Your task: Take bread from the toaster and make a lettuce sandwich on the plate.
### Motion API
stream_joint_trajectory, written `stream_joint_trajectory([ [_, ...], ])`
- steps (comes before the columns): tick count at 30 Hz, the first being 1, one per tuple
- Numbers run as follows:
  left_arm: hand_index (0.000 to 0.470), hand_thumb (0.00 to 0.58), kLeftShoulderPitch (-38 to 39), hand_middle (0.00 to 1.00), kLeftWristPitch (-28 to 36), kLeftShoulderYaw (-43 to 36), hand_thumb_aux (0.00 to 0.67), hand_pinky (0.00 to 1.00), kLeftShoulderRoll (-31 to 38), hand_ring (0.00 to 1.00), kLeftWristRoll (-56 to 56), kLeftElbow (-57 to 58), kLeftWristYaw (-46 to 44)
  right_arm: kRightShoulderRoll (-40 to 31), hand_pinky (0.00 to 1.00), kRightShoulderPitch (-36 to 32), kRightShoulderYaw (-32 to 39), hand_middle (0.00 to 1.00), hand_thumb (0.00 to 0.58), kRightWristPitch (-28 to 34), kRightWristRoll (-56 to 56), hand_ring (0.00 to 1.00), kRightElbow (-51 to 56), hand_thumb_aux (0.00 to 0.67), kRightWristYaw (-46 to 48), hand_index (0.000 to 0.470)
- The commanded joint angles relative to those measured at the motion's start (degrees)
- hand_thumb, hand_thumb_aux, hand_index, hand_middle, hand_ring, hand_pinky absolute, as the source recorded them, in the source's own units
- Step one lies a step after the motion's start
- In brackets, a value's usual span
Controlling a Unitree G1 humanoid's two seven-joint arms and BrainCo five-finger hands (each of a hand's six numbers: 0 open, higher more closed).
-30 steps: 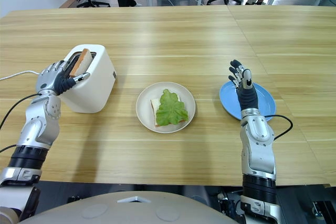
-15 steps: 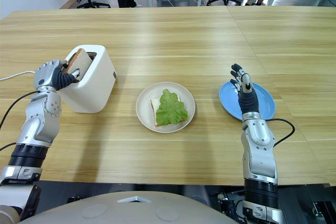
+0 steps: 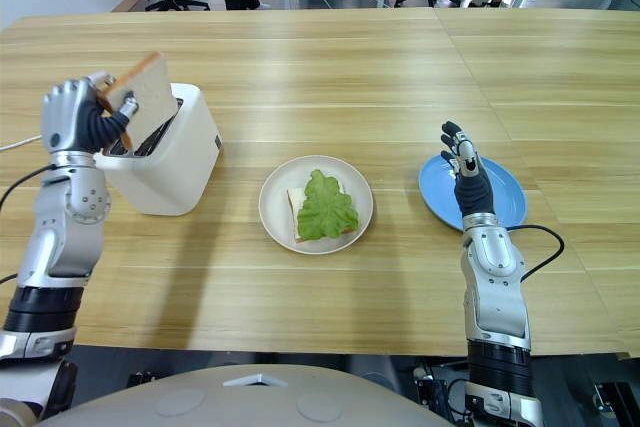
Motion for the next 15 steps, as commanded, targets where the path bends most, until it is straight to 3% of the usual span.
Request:
stream_joint_trajectory([
  [1,0.460,0.580,0.4,1.00,-2.2,4.2,0.670,1.00,-0.3,1.00,-0.5,-8.5,1.6,-0.2,0.00,0.0,0.3,0.00,0.000,-0.1,-0.3,0.00,0.9,0.000,-0.3,0.000],
  [9,0.460,0.580,-1.8,1.00,-6.6,1.8,0.670,1.00,-7.5,1.00,-19.0,-14.1,-8.6,-0.1,0.00,-0.6,0.1,0.00,0.000,-0.6,0.0,0.00,2.3,0.000,-0.7,0.000],
  [15,0.460,0.580,-2.2,1.00,-6.4,-6.6,0.670,1.00,-17.4,1.00,-41.5,-0.9,-25.7,-0.1,0.00,-0.9,-0.8,0.00,0.000,-1.1,0.4,0.00,3.3,0.000,-1.4,0.000],
])
